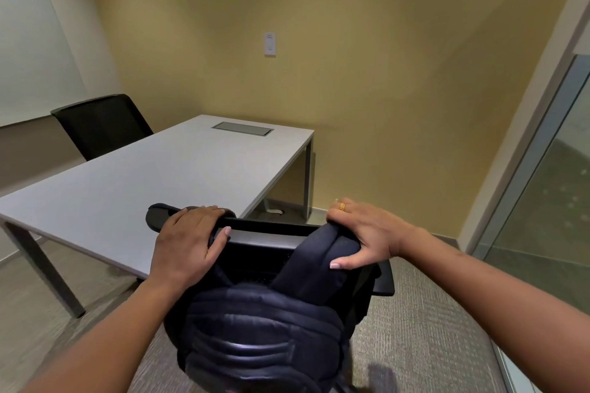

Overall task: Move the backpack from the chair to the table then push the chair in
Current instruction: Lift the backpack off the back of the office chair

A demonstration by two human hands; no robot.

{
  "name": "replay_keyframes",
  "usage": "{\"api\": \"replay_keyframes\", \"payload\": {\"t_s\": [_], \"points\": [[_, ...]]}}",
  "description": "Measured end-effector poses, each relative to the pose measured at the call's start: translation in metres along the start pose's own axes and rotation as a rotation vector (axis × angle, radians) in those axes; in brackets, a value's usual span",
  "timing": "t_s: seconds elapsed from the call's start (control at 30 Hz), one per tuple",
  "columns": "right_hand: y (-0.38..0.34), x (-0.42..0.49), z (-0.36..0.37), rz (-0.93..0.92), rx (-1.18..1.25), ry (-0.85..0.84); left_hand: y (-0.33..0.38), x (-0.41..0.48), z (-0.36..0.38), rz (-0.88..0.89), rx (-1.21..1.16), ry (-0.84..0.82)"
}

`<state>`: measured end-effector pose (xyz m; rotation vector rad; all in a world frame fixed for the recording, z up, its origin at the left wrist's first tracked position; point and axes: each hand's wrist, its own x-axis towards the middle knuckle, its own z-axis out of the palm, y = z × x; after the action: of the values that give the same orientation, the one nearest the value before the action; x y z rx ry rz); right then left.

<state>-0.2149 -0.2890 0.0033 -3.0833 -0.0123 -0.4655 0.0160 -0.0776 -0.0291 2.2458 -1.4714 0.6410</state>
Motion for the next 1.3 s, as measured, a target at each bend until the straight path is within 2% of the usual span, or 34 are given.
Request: {"api": "replay_keyframes", "payload": {"t_s": [0.17, 0.33, 0.47, 0.67, 0.8, 1.03, 1.3], "points": [[-0.01, -0.013, -0.001, 0.005, -0.207, 0.192, 0.001, 0.0, 0.0, -0.018, 0.003, -0.006], [-0.013, -0.023, -0.001, 0.084, -0.357, 0.162, 0.002, 0.0, 0.001, -0.019, 0.007, 0.003], [-0.001, -0.032, -0.008, 0.068, -0.228, 0.012, 0.003, 0.0, 0.001, -0.005, 0.011, 0.015], [0.007, -0.03, -0.004, 0.029, -0.021, -0.048, 0.003, 0.001, 0.002, 0.003, 0.021, 0.013], [0.007, -0.027, -0.003, -0.009, 0.044, 0.043, 0.003, 0.002, 0.002, 0.005, 0.028, 0.006], [0.002, -0.022, 0.0, -0.05, -0.068, 0.19, 0.002, 0.001, 0.001, -0.002, 0.041, -0.005], [-0.014, -0.044, 0.0, 0.104, -0.153, 0.267, 0.008, 0.001, 0.002, -0.009, -0.015, -0.02]]}}
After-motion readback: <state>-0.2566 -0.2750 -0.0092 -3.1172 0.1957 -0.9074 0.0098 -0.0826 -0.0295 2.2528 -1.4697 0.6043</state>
